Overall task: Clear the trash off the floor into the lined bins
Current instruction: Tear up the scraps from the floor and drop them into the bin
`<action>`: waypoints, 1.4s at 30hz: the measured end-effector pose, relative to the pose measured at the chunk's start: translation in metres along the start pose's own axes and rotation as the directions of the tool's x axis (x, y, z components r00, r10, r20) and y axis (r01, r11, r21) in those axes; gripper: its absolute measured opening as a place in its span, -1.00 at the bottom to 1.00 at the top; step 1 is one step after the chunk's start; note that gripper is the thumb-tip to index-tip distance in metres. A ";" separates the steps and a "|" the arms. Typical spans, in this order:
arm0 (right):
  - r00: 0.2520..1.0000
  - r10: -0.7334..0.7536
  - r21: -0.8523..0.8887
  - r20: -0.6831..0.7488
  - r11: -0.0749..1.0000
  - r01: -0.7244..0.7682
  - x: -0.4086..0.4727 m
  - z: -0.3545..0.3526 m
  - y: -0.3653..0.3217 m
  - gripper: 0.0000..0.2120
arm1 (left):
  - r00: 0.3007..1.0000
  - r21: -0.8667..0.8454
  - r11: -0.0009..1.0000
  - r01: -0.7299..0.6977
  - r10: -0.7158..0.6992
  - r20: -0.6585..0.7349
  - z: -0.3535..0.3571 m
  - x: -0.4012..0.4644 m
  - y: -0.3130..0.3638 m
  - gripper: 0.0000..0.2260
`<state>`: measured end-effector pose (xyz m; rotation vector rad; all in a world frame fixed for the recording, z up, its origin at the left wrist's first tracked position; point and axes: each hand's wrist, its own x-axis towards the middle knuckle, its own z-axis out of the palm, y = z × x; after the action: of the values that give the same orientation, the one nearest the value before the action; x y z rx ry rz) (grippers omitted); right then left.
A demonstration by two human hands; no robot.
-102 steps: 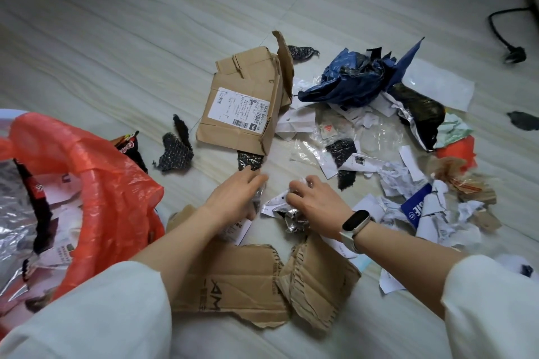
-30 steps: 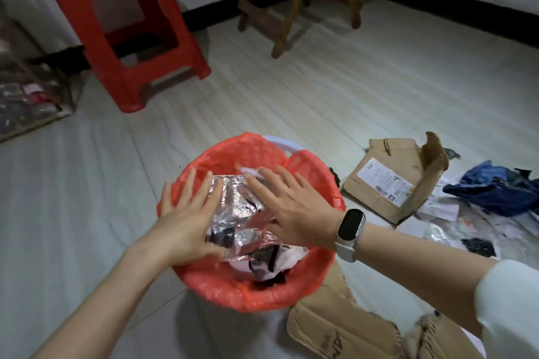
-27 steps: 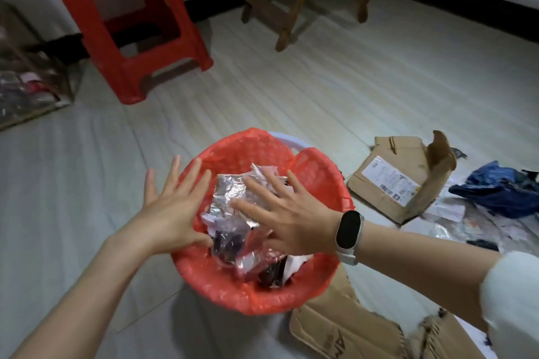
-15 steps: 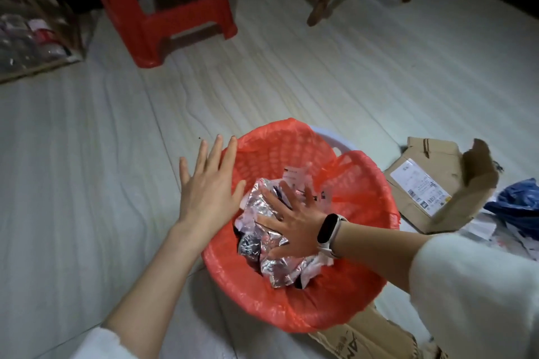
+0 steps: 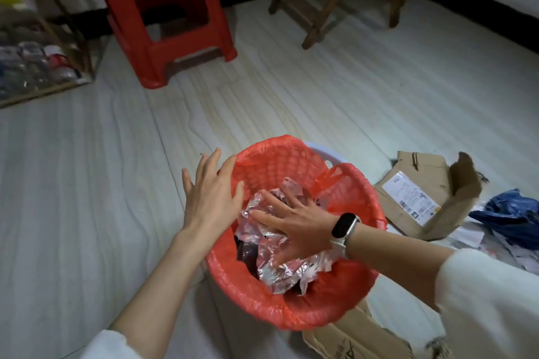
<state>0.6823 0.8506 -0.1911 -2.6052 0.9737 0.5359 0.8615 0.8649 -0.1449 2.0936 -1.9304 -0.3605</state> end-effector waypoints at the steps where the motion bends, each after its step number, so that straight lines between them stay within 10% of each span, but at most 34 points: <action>1: 0.999 -0.012 0.013 -0.046 1.000 0.012 -0.007 -0.009 0.002 -0.15 | 0.999 -0.035 0.999 -0.003 0.002 -0.037 -0.002 0.000 0.003 -0.56; 10: 0.787 0.003 0.108 -0.617 0.991 0.080 -0.066 -0.039 0.024 -0.58 | 0.961 -0.271 0.952 -0.144 0.070 -0.266 -0.015 0.002 0.061 -0.61; 16: 0.459 0.399 0.500 -0.794 0.858 0.119 -0.133 -0.041 0.068 -0.63 | 0.950 -0.273 0.920 -0.282 0.227 -0.215 -0.012 0.010 0.133 -0.70; 19: 0.318 0.619 0.679 -0.718 0.723 0.125 -0.162 -0.031 0.086 -0.74 | 0.927 -0.270 0.889 -0.370 0.337 -0.163 -0.001 0.001 0.168 -0.68; 25: 0.348 0.830 0.884 -0.436 0.467 -0.006 -0.236 0.038 0.120 -0.74 | 0.754 -0.209 0.738 -0.642 0.657 0.005 0.053 -0.045 0.269 -0.65; 35: 0.144 0.989 0.932 0.019 0.035 -0.362 -0.390 0.232 0.135 -0.73 | 0.563 -0.220 0.775 -0.593 0.594 0.574 0.252 -0.110 0.361 -0.66; 42: 0.140 0.990 0.747 0.009 0.087 -0.660 -0.421 0.332 0.092 -0.57 | 0.422 -0.161 0.754 -0.637 0.515 0.746 0.338 -0.196 0.364 -0.33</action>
<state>0.2478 1.1549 -0.3108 -1.1908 2.4713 -0.3547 0.3859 1.0233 -0.3287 1.1936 -3.0905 -1.0929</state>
